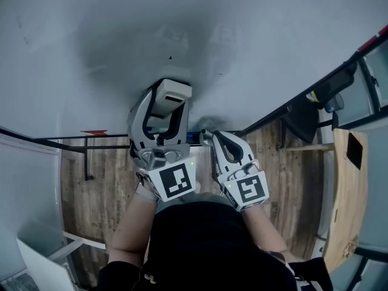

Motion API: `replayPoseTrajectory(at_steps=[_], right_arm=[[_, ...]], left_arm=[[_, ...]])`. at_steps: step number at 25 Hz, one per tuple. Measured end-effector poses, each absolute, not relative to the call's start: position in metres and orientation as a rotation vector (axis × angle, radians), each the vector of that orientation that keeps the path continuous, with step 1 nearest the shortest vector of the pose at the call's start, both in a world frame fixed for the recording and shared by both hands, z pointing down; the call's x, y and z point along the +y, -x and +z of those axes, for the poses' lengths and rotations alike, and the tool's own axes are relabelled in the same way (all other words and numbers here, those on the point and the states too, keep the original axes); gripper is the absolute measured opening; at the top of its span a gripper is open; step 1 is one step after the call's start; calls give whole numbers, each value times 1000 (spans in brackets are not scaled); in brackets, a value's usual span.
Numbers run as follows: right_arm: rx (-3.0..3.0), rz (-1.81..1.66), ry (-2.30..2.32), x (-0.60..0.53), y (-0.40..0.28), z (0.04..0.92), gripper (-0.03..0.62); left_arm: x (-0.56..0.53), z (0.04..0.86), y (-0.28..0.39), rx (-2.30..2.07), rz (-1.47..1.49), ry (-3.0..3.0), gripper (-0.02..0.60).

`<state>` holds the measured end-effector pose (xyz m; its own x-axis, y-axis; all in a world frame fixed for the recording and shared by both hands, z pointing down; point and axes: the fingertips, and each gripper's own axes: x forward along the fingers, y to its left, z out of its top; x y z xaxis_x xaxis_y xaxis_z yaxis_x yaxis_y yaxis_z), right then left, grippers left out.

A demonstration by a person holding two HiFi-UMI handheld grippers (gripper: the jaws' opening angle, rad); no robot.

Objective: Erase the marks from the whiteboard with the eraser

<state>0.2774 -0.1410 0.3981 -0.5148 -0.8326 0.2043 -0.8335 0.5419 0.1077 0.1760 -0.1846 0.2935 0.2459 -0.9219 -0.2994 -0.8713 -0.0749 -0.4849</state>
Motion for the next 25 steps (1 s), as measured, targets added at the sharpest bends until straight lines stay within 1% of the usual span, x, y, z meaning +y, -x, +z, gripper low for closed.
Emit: replayPoseTrajectory(at_steps=[9, 14, 20, 25], right_arm=[[-2564, -11, -1449, -145, -294, 386, 28], [-2573, -34, -1482, -144, -296, 381, 26], [-2562, -37, -1556, -136, -326, 372, 26], [-2499, -35, -1652, -129, -346, 368, 26]], left_arm=[[-189, 224, -185, 1635, -53, 1932, 259], [-187, 203, -191, 1592, -21, 1917, 259], [-183, 193, -247, 1451, -32, 1862, 258], [-182, 224, -283, 1336, -89, 1877, 258]])
